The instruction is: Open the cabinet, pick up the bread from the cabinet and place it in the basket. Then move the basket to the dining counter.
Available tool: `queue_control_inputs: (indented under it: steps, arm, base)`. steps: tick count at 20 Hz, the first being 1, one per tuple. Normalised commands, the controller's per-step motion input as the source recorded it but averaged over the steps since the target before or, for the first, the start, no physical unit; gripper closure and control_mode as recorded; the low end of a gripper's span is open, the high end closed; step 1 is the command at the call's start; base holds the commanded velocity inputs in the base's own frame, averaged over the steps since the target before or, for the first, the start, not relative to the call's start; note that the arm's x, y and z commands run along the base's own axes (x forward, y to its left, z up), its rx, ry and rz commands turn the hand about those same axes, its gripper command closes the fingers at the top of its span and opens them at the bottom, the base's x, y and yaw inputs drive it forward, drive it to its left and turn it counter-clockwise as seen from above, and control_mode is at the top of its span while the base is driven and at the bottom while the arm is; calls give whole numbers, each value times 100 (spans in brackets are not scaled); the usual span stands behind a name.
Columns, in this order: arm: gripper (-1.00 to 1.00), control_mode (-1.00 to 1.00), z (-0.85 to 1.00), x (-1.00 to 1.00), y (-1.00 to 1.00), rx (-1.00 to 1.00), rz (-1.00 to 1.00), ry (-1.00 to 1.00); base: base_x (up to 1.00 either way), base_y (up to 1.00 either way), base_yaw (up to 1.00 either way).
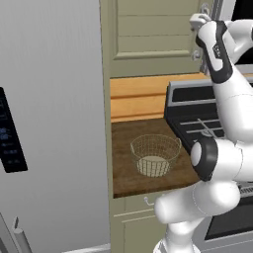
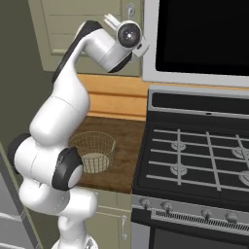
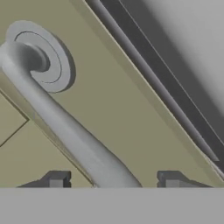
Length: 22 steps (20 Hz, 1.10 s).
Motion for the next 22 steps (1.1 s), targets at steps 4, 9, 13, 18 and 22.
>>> queue_control_inputs:
  steps: [4,9,13,18,22]
  arm:
    - [100,-100,0,0,0,5,8,-4]
    - [100,-100,0,-6,9,5,4,-4]
    - [100,-100,3,-32,8,1,3,-3]
    - [100,-100,25,-70,12,0,0,0]
    - [100,-100,21,-100,1,0,0,0]
  base:
    - [0,0,0]
    - [0,0,0]
    - [0,0,0]
    - [0,0,0]
    - [0,0,0]
